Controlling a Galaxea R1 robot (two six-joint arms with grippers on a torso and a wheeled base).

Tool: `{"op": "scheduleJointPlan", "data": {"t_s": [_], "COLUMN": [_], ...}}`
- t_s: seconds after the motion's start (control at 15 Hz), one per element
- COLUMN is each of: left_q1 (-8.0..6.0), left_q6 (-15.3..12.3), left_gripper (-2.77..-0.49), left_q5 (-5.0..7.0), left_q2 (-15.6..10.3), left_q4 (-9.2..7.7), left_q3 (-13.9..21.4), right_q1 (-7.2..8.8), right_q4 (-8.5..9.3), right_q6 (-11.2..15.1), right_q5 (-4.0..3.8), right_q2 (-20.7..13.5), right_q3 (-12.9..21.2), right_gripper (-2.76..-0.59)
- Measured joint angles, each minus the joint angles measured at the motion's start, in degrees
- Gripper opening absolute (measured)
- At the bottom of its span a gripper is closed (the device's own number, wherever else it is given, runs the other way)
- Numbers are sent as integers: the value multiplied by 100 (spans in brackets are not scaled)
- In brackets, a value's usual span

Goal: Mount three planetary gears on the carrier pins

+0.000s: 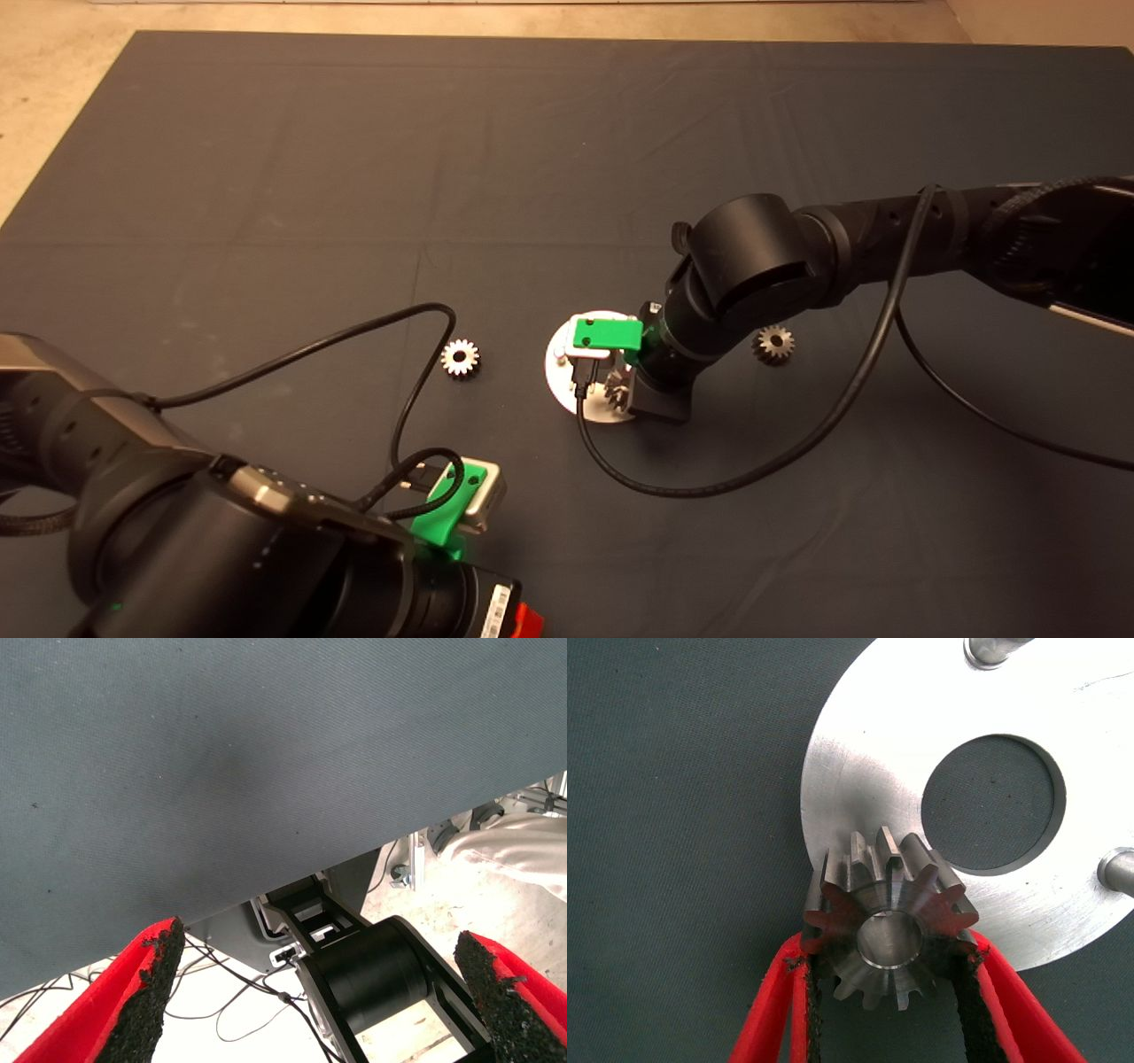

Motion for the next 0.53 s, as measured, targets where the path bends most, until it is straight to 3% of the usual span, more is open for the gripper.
{"op": "scheduleJointPlan", "data": {"t_s": [0.53], "left_q1": [-2], "left_q6": [0], "left_gripper": [-109], "left_q5": [0], "left_q2": [-63], "left_q4": [1], "left_q3": [0], "right_q1": [-5], "right_q4": [-44], "right_q6": [0], "right_q5": [-13], "right_q2": [-52], "right_q3": [66], "right_gripper": [-255]}}
